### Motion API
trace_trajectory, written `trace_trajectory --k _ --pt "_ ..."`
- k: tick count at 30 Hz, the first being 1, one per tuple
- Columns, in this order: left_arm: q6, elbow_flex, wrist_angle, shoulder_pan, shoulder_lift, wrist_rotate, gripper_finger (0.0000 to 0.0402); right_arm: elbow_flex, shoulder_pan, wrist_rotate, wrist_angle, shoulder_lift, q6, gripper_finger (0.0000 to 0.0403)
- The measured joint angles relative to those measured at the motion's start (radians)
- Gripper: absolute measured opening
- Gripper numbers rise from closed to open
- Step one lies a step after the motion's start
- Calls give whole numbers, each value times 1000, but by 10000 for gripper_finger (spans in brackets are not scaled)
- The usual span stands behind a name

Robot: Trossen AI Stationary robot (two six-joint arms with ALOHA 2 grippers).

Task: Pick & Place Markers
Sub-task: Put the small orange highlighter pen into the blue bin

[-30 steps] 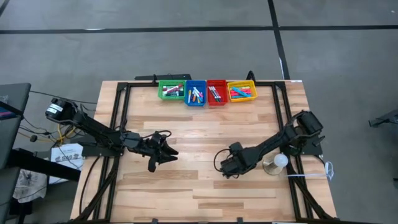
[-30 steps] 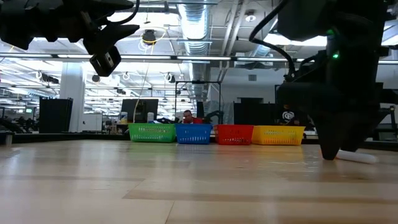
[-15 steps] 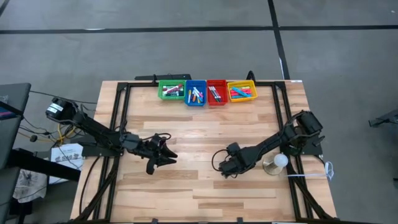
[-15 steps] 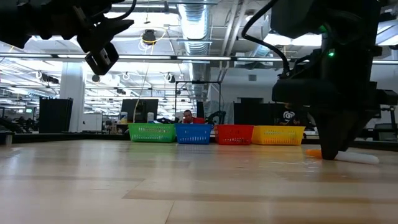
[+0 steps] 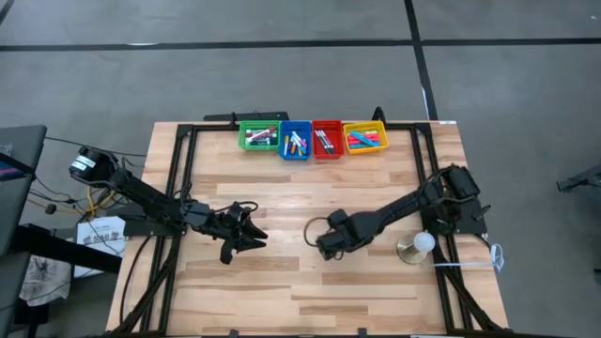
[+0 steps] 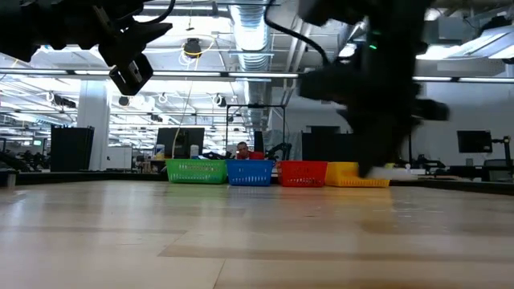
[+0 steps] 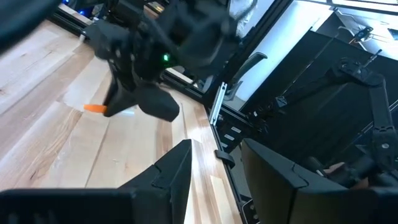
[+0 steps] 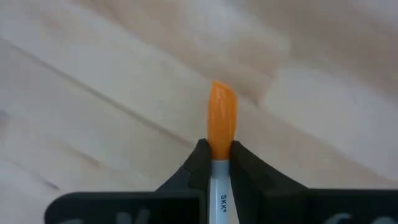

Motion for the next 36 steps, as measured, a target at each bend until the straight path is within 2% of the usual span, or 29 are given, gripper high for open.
trace_trajectory --k 9,19,26,30,33,36 --pt "0 0 3 0 0 0 140 147 -147 59 -17 -2 -196 24" --pt "0 0 5 0 0 -13 140 346 -393 81 27 -3 -510 26" --pt "0 0 4 0 0 -50 140 406 -565 6 174 -5 -689 27" --pt "0 0 4 0 0 -96 140 407 -642 -60 271 7 -752 26" --pt "0 0 4 1 0 -140 140 411 -688 -67 344 32 -788 29" --pt "0 0 4 12 0 -167 140 404 -738 -108 367 64 -816 28"
